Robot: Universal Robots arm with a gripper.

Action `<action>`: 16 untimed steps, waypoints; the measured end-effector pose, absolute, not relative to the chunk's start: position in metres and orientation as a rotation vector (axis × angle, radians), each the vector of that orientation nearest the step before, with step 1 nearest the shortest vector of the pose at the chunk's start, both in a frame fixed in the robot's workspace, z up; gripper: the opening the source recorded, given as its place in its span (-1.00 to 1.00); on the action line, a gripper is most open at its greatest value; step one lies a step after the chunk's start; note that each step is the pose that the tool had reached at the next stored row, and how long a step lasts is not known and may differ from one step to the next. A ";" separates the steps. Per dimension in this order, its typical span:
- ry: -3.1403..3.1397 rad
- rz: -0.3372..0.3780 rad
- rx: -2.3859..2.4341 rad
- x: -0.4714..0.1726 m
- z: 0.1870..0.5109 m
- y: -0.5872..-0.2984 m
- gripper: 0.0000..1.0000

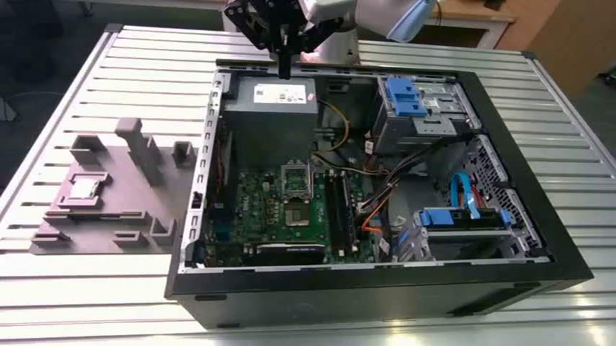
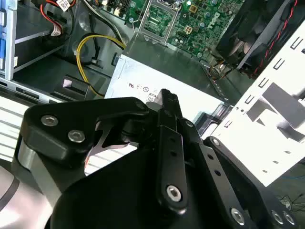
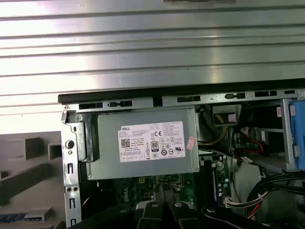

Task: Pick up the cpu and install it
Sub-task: 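Reach for the cpu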

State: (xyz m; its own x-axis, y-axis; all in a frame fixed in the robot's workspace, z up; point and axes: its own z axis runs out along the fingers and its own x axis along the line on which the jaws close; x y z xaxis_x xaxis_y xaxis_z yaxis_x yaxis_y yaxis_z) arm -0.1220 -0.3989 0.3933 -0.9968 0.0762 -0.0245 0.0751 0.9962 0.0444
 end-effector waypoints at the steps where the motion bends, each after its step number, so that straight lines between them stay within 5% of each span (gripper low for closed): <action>1: 3.112 0.068 0.118 -0.122 0.393 -0.399 -0.80; 16: 3.112 0.068 0.118 -0.125 0.393 -0.399 -0.80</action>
State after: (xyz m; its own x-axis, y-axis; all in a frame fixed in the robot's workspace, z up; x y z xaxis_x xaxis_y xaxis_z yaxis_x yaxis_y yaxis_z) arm -0.1251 -0.3989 0.3933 -0.9968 0.0763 -0.0245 0.0752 0.9962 0.0444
